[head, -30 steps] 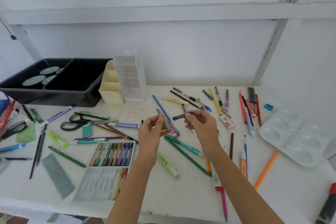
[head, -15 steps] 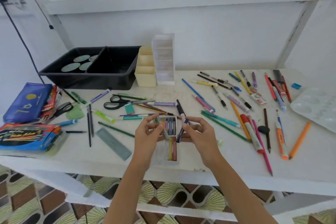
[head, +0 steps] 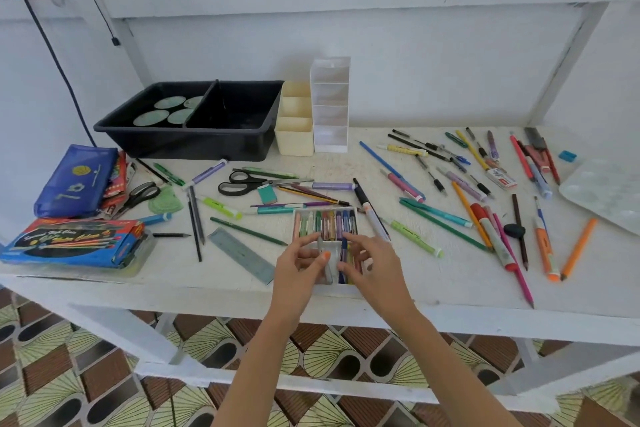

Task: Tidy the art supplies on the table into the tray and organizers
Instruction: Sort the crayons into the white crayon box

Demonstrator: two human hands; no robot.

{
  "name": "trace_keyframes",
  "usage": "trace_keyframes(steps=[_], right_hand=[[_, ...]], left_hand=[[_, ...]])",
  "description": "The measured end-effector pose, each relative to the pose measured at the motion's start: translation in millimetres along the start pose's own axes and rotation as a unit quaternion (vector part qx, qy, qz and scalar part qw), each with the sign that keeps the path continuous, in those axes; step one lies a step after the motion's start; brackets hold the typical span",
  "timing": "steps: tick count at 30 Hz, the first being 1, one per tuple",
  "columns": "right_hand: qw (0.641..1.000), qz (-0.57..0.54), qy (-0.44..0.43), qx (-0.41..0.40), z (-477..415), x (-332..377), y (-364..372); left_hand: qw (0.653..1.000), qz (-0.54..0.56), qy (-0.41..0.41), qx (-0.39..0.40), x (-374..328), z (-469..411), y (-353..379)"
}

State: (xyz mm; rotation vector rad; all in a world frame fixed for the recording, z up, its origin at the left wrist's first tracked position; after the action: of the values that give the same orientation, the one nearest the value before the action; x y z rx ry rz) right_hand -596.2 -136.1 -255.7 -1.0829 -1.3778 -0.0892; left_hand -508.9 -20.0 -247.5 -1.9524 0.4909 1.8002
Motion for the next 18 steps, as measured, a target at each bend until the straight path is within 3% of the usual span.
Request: trace_keyframes(steps=[3,7,13,18], right_hand=[[0.997,0.079,-0.008,-0.012,3,-5,6],[0.997,0.04,0.004,-0.059,6,-3,11],[0.99,-0.076,0.1,-0.064,7,1,13],[0.989,-0.081,0.119,-0.047,3,-4,4]], left_hand=[[1.0,0.0,0.008,0.008,0,0,1],[0.999,-0.03,0.018,0.013,3,-1,1],[0.996,-0.063,0.002,0.06,0,0,-1],[0.983,-0.161,0.068,0.059,-4,-1,7]])
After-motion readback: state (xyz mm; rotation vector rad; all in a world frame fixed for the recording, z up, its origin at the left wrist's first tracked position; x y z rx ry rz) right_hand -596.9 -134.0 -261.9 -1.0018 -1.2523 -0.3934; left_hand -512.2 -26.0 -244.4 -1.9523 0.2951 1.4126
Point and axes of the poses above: each hand's wrist, its own z-axis away from the middle knuckle, its own y-axis out of the palm, x = y × z, the point moved 2 cm from there along -z, towards the middle knuckle, and after that the axes turned 5 degrees about y, right-handed, at the moved point
